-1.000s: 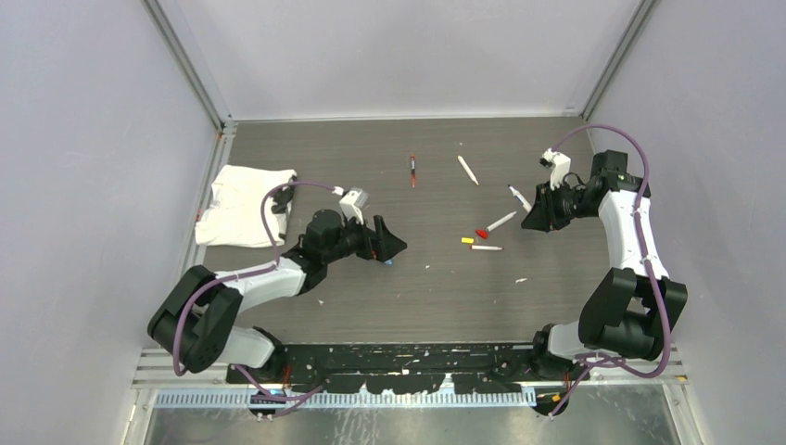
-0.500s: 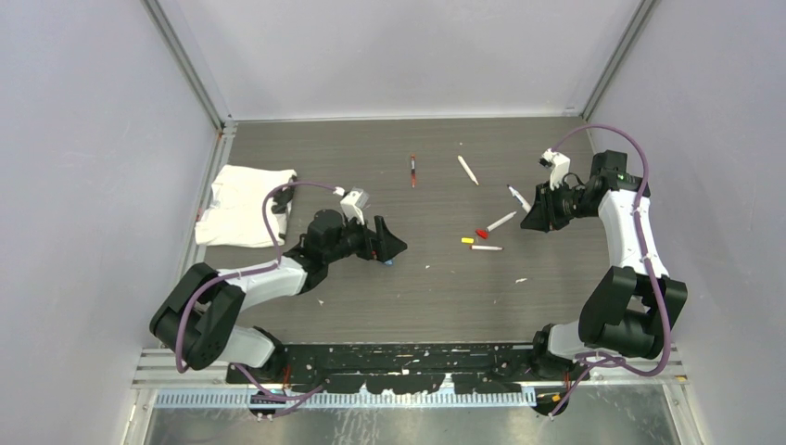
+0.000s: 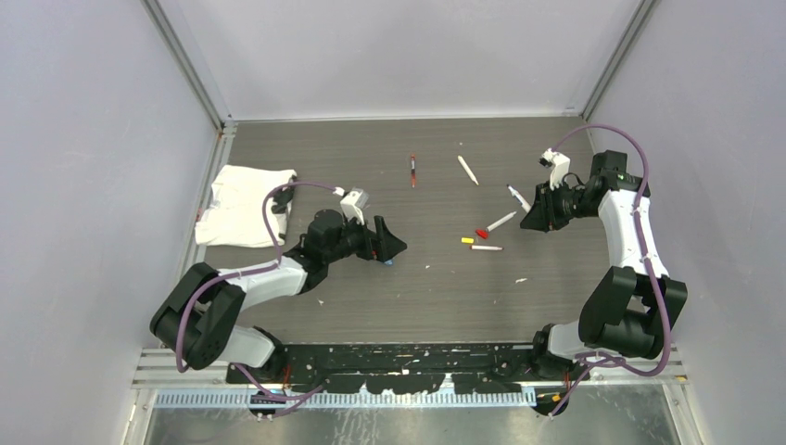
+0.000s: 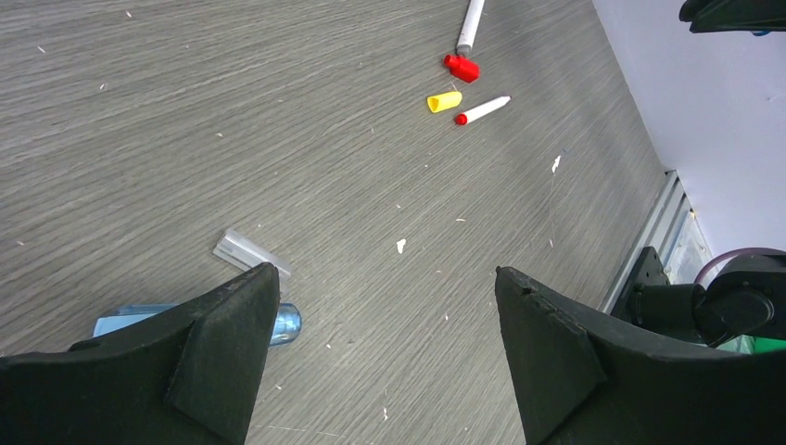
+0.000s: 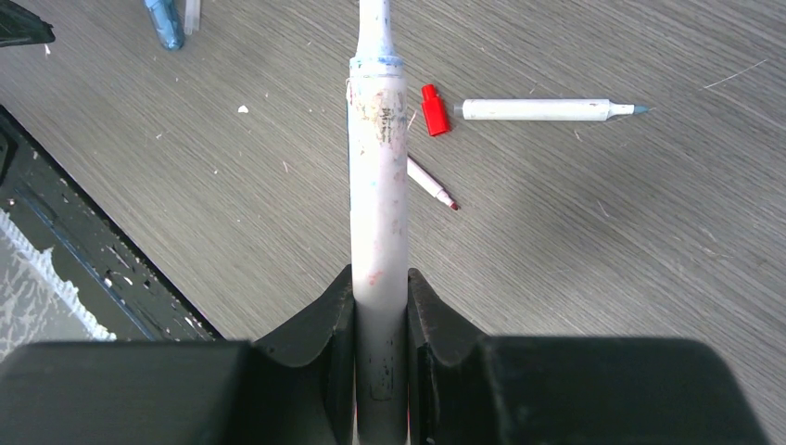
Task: Insert the pens into the pen caps
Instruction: Insert the pen cap onto the pen.
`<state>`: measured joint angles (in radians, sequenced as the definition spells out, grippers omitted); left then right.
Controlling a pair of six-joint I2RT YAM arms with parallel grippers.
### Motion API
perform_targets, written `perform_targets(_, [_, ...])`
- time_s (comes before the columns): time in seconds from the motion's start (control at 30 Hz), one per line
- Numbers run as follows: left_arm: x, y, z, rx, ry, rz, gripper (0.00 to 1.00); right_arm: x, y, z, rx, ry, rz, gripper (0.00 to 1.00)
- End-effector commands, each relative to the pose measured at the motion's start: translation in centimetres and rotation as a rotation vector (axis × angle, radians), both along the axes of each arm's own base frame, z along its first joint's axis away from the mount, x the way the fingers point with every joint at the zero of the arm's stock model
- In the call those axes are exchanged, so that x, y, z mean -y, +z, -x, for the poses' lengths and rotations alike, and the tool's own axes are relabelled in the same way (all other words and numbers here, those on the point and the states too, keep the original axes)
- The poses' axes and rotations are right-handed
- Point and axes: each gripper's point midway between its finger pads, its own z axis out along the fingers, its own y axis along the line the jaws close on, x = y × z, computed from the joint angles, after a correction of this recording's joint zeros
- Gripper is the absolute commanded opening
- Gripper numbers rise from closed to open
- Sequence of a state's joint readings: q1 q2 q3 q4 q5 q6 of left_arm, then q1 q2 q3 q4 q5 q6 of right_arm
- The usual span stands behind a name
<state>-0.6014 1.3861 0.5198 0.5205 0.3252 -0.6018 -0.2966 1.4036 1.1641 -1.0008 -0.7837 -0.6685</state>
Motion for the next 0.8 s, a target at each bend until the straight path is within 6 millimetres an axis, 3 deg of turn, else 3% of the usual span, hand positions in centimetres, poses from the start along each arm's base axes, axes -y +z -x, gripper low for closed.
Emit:
perform_targets(0.0, [0.3, 1.6, -1.3, 0.050, 0.019, 0.014, 0.87, -0.3, 0.6, -0.2, 0.021, 0.016, -0.019, 0.01])
perform_targets(0.23, [0.0, 2.0, -1.4, -0.038, 0.052, 0.033, 0.83, -1.2, 1.9, -0.1, 0.048, 0.035, -0.059, 0.01])
perform_targets(0.43, [-1.2, 3.5, -0.3, -0.089, 0.091, 0.052, 0.82, -3.8, 2.9, 0.6, 0.092, 0.128, -0.026, 0.01])
perform_targets(0.53, [-3.2, 3.7, 0.4, -0.090, 0.139, -0.040, 0.82, -5.9, 3.1, 1.2, 0.109, 0.207, -0.001, 0.01])
perform_targets(0.77, [-10.8, 4.3, 1.8, -0.014, 0.340, -0.313, 0.83, -9.7, 3.5, 2.7, 0.156, 0.334, -0.004, 0.01])
